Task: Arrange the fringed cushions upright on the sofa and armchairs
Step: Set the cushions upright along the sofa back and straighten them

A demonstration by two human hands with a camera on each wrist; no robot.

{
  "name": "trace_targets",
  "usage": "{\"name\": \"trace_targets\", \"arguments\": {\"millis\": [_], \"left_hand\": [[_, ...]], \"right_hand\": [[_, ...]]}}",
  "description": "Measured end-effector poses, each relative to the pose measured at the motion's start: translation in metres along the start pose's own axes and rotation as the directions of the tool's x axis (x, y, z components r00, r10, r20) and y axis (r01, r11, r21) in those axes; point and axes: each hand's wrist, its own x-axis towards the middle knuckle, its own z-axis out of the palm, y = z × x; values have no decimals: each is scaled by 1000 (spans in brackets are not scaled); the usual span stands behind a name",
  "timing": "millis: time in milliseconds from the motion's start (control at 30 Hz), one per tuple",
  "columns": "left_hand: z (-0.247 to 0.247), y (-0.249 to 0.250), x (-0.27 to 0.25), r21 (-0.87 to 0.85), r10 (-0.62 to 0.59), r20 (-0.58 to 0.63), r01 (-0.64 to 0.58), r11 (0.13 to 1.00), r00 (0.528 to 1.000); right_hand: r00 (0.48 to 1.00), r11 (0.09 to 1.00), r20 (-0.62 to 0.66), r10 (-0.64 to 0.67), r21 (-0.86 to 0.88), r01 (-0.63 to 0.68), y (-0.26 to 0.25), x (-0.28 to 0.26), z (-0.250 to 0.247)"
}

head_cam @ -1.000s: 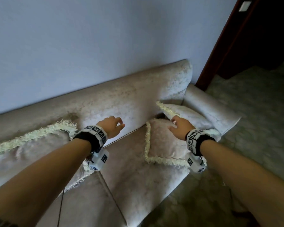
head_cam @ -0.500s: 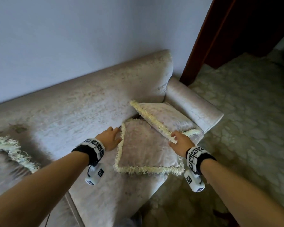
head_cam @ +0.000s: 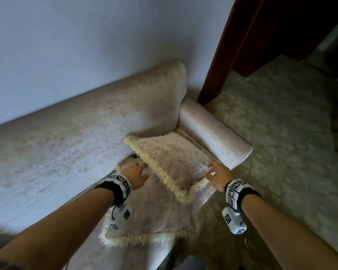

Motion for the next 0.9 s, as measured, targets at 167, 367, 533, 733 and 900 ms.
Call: {"name": "trace_targets", "arguments": {"millis": [167,367,533,733,900], "left_hand": [[21,20,44,-45,-114,17,114,992,993],[38,33,52,-101,-319,28,321,942,947],[51,22,42,-157,-435,37,435,886,900],[77,-11,30,-166,-507,39,506,846,861],[117,-44,20,-158,-462,95,472,868,882]], "right_hand": [[992,997,114,-47,-56,54,26,77,-8],[938,975,300,-173,-85,207,19,152,-2],[894,960,398,-205,-95,262,7,166,22],[850,956,488,-198,-97,279,26,150,67],[849,977,515,-118,-95,193,58,118,106]]}}
